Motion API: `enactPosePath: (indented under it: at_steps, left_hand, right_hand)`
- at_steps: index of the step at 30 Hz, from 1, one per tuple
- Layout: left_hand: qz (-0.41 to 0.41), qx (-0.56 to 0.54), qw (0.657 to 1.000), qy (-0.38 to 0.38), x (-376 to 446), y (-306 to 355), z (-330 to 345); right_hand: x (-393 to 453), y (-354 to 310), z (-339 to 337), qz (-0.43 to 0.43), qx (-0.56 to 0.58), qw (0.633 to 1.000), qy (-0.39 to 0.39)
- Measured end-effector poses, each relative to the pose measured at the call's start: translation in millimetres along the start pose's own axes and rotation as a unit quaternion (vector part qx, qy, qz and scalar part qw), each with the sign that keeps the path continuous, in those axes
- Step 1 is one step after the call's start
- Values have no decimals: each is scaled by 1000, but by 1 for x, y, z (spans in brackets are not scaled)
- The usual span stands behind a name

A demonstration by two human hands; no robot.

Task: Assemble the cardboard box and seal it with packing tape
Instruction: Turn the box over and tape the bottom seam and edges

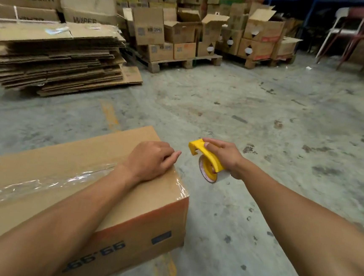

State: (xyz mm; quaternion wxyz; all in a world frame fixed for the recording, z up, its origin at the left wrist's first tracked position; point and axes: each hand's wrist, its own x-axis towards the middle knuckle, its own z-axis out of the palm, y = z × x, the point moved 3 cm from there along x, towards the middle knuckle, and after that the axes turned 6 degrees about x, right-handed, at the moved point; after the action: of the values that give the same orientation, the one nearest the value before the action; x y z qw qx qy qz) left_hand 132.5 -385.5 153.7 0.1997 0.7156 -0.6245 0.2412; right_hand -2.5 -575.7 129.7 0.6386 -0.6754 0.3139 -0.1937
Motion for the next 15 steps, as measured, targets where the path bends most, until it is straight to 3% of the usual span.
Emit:
enactPosePath:
  at_steps: [2, 4, 5, 6, 8, 10, 11, 15]
  left_hand:
    - [-102, -86, 990, 55, -2, -7, -16]
    - [-227, -176, 954, 82, 4, -15, -39]
    - [-314, -250, 913, 71, 8, -18, -51]
    - [-398, -343, 849, 50, 11, -19, -60]
    - [-506, -509, 695, -43, 12, -15, -71]
    - [-517, -603, 592, -133, 8, -3, -77]
    - [-510, -633, 558, -166, 7, 4, -77]
    - [-488, -681, 490, -239, 8, 25, -76]
  right_hand:
    - [-8, -15, 2, 10, 61, 997, -51]
    - [-16, -29, 3, 35, 136, 981, -131]
    - [-20, -35, 4, 52, 177, 969, -167]
    - [-23, -42, 6, 63, 213, 955, -197]
    - [-29, -56, 14, 61, 258, 932, -246]
    - [-37, -69, 24, 42, 257, 920, -293]
    - [-42, -75, 29, 31, 250, 916, -312]
    - [-42, -80, 33, 24, 240, 911, -333]
